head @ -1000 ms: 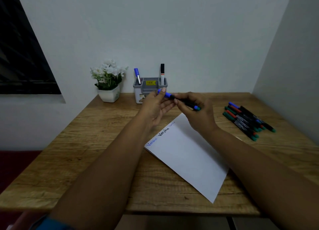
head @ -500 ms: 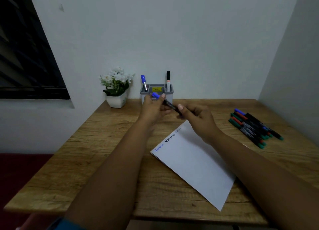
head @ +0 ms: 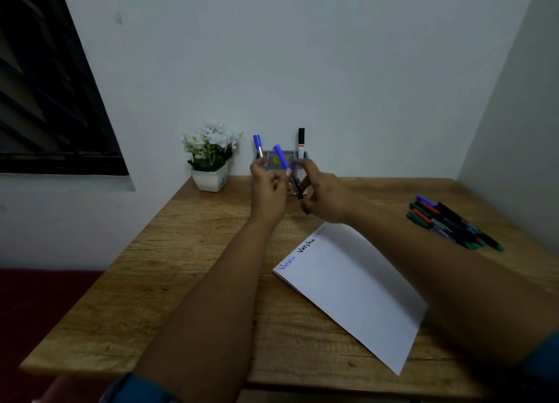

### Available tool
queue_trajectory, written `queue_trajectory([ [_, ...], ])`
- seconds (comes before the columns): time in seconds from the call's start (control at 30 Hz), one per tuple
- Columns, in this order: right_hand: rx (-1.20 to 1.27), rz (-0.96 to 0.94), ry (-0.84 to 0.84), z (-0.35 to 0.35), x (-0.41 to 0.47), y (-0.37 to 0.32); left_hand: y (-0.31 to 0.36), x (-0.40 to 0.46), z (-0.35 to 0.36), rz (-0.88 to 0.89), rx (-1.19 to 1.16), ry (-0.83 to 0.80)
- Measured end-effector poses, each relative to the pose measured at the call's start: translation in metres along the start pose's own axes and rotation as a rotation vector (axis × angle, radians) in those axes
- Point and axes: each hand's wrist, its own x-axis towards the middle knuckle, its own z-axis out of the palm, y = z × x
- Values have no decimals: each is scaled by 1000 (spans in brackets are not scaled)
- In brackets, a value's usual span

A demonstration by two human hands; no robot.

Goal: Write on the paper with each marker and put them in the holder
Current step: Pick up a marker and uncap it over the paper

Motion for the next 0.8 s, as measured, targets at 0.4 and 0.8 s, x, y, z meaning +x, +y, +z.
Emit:
queue_trajectory([
  [0.4, 136, 65, -21, -23, 49, 7, -19, 3, 5, -74, -41, -116],
  [0.8, 76, 53, 433, -18, 117, 52, -37, -1, 8, -18, 110, 61],
])
